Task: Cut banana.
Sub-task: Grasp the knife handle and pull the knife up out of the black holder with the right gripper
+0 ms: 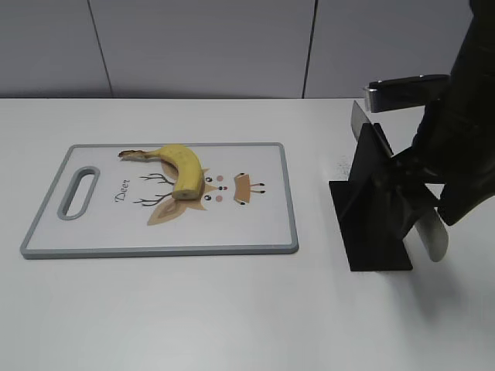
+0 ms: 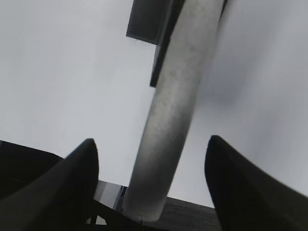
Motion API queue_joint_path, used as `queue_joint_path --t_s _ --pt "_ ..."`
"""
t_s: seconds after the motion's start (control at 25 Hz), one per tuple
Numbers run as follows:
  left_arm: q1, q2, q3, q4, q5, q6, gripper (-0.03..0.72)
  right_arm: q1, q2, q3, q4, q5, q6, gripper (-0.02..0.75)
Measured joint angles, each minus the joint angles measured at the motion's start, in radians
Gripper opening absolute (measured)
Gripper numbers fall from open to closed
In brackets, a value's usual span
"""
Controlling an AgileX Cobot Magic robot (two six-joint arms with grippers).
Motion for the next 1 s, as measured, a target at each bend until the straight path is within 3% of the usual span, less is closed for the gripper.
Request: queue_joint_path --t_s 0.28,0.76,1.0 --pt "0.000 0.000 0.000 -0.001 0.000 0.000 0.591 0.000 0.017 0.000 -0.007 -0.021 0.022 0.466" --pt "0.000 0.000 0.000 -0.002 0.000 0.000 0.591 0.000 0.074 0.002 -0.004 -0.021 0.035 0.452" --pt "0.000 0.000 0.000 -0.002 0.000 0.000 0.591 0.000 0.075 0.041 -0.004 -0.036 0.050 0.365"
